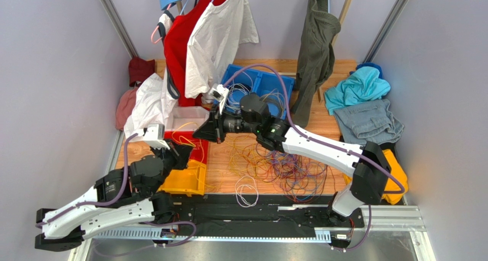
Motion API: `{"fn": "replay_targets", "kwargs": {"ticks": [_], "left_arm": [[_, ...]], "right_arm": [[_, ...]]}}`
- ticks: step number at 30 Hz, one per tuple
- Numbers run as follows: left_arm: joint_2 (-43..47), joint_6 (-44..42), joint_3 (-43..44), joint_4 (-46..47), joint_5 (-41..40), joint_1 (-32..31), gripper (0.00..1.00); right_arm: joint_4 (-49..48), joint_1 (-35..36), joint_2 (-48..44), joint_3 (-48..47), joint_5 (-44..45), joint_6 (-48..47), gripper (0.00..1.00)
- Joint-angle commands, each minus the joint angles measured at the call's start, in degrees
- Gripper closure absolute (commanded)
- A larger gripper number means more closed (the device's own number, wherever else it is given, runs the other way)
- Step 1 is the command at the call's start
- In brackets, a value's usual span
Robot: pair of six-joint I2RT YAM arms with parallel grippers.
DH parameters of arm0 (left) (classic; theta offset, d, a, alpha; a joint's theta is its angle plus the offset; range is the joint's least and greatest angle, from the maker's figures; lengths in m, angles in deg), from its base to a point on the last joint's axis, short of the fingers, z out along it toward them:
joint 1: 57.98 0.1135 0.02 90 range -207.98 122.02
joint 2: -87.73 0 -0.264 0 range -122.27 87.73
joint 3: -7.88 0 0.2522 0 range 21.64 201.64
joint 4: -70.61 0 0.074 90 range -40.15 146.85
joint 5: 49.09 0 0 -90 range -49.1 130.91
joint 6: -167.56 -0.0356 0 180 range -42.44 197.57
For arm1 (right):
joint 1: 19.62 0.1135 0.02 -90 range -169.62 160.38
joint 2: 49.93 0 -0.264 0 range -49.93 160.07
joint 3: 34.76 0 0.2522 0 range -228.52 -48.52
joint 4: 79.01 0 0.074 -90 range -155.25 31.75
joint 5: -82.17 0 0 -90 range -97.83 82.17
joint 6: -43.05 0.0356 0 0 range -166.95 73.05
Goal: Untangle the cables
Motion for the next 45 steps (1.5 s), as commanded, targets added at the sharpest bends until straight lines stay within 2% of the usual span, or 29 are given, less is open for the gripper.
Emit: {"fn": "replay_targets", "kwargs": {"ticks": [1,8,14,20,21,23,24,27,39,45], "left_arm": [[0.80,-8.56,-0.50,13.15,7.53,-0.26,1.00],[-6.67,-11.57,4.77,16.06,14.49,-0.18,1.00],[-11.95,-10.43,7.67,18.08,13.35,-0.26,1.00],[-15.46,-7.26,9.34,20.53,8.87,-0.18,1.00],[-16.25,-6.48,9.52,20.89,8.60,-0.18,1.00],[-17.05,-6.38,9.87,22.64,8.60,-0.26,1.00],[-18.09,-6.12,10.05,23.09,8.77,-0.18,1.00],[-20.56,-6.03,11.45,24.06,9.83,-0.18,1.00],[-24.43,-5.85,13.21,26.78,13.08,-0.18,1.00],[-25.13,-5.59,13.83,27.40,14.22,-0.18,1.00]], "right_arm": [[-3.68,-0.93,-11.10,6.84,5.23,-1.32,1.00],[-8.77,-1.11,-19.38,20.29,6.21,0.35,1.00],[-14.31,-1.02,-23.52,27.76,4.72,2.54,1.00],[-22.04,-1.11,-26.51,33.92,5.25,3.60,1.00],[-22.92,-1.11,-26.60,34.28,4.64,3.69,0.96],[-25.29,-0.93,-26.51,34.72,4.19,4.65,0.83],[-25.92,-0.93,-26.25,34.98,4.02,4.74,0.71],[-28.03,-0.93,-25.81,35.51,4.19,5.36,0.61],[-30.67,0.56,-23.88,35.16,4.80,5.36,0.57],[-32.42,1.26,-22.12,35.60,7.00,4.92,0.57]]}}
